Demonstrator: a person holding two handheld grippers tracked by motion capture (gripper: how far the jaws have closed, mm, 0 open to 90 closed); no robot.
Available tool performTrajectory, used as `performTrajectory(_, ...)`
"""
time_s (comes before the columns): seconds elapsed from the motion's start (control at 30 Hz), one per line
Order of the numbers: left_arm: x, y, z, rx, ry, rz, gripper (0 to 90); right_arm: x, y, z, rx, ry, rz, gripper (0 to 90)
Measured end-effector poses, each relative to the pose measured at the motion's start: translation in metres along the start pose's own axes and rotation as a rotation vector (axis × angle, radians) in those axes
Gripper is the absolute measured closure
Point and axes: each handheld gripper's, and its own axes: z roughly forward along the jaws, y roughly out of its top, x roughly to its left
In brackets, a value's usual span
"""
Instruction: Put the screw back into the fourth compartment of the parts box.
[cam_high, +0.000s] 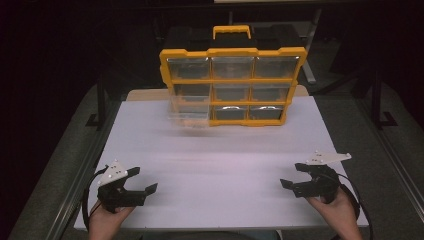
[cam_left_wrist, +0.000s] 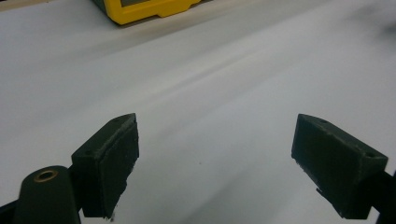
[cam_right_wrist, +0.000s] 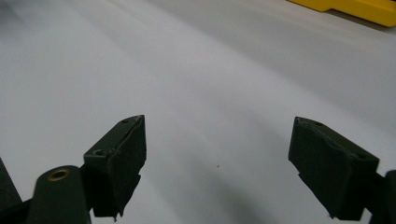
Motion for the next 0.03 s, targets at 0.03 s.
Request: performTrajectory(0.03, -0.0003, 0.0002, 0.0002, -0.001, 0.0, 0.001, 14.5, -0.0001, 0.0001, 0.0003, -0.001, -0.001, -0.007, 18.0)
